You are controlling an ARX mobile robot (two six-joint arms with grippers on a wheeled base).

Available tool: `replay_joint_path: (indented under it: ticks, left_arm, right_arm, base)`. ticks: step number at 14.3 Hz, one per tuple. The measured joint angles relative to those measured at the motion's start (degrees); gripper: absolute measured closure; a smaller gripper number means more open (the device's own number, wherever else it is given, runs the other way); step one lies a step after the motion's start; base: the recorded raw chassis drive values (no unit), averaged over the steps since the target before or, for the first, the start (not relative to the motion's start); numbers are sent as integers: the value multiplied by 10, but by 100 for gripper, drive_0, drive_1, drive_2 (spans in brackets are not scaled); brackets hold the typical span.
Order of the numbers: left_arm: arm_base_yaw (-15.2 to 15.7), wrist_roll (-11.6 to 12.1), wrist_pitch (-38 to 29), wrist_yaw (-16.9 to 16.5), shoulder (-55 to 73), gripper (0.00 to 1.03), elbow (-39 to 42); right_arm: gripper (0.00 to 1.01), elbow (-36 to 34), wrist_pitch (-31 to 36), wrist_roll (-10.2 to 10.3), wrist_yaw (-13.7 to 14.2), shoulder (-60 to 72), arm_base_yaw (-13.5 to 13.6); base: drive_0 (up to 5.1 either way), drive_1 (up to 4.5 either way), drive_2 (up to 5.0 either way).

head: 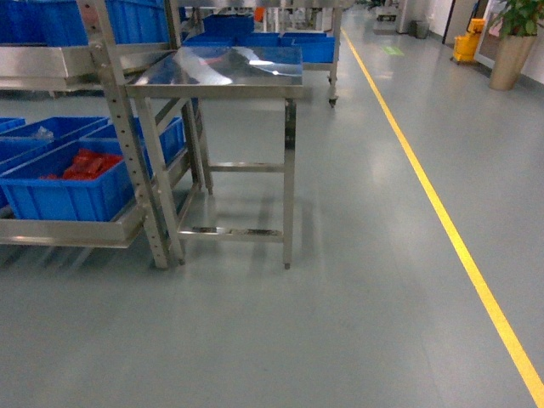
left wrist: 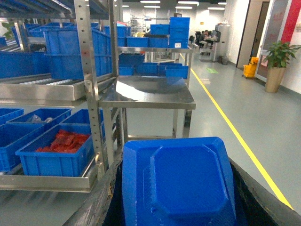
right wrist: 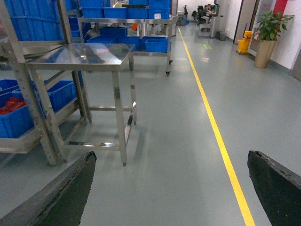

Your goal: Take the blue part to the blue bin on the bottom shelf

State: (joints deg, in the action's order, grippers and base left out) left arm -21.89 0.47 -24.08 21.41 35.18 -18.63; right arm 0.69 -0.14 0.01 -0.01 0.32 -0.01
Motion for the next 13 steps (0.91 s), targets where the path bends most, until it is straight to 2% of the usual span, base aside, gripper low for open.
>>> replay_joint_path:
  ticks: [13]
  left_arm:
    - [1, 0, 0, 0, 0, 59, 0]
  right_arm:
    - [3, 0, -2, 0, 0, 0, 0]
  base:
    - [-6, 418, -430]
